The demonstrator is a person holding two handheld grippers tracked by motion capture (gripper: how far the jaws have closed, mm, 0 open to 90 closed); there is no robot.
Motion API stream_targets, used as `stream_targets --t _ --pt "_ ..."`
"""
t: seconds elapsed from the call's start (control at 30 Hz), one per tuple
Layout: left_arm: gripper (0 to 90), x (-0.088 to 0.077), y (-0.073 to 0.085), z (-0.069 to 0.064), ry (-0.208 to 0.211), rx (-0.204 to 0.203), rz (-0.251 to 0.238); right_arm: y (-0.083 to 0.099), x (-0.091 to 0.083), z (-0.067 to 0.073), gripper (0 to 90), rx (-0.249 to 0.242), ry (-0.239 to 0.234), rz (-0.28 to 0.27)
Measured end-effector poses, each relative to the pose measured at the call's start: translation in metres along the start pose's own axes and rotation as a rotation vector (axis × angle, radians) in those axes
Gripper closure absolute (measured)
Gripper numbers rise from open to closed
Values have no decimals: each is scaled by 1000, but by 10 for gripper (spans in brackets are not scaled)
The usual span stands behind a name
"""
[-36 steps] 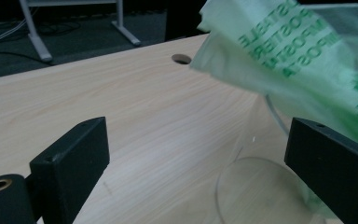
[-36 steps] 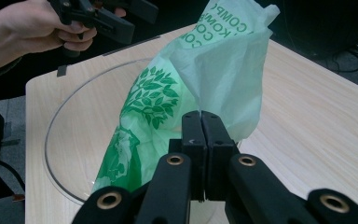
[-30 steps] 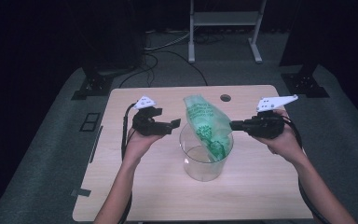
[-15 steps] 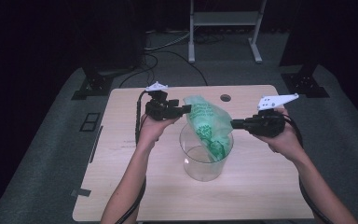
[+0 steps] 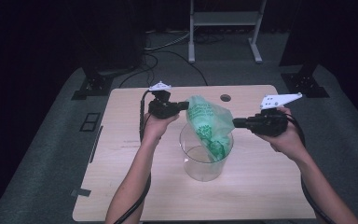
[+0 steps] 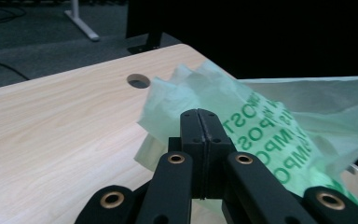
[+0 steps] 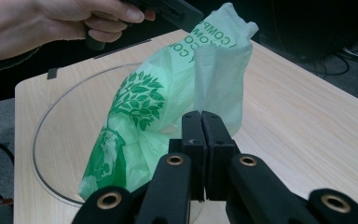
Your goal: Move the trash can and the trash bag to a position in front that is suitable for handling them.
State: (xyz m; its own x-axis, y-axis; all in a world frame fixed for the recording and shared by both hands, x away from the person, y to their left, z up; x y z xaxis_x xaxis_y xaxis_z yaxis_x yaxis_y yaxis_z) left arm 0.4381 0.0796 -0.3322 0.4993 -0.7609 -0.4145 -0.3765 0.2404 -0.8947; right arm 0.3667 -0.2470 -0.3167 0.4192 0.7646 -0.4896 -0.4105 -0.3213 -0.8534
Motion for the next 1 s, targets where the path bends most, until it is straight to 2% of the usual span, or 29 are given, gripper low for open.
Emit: stream_targets --t 0.2,0.27,0.33,0.4,0.47,0.53,0.73,0.9,0.97,1.0 --pt "900 -7 -3 -2 21 11 -17 0 -5 -1 895 2 9 -9" --pt "900 -9 -4 -1 35 -9 -27 0 -6 -2 895 0 12 -11" --pt "899 -8 -5 -1 19 -15 -30 0 -7 -1 895 1 13 -10" --pt "691 -5 -6 2 31 -72 -17 -1 -7 -1 895 -1 13 -9" --pt "624 -2 -5 3 21 -74 -3 -1 -7 -1 895 -3 14 -7" --pt "549 1 -4 5 21 -102 6 0 -7 -1 895 -2 14 -5" --pt "508 10 0 9 10 -129 30 2 -6 -2 895 0 15 -1" --pt "463 14 2 12 17 -178 33 3 -5 -2 881 -6 14 3" --pt "426 14 2 13 8 -182 34 2 -5 -2 778 2 14 -5" --pt "415 14 3 13 9 -188 33 2 -5 -3 731 14 -4 -3"
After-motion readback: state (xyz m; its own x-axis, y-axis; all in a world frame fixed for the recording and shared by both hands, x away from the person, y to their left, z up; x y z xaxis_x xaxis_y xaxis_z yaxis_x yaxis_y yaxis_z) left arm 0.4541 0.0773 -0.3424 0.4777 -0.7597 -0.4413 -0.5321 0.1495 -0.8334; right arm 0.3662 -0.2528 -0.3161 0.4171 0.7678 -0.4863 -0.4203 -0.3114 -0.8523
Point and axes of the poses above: each handheld gripper's, and its own axes: x roughly forward along the jaws, y roughly out of its underside, z roughly to its left, the point moved 1 cm from there along x, roughly forward along the jaws, and after that the axes turned 7 degrees about x, right-handed, at the moved point
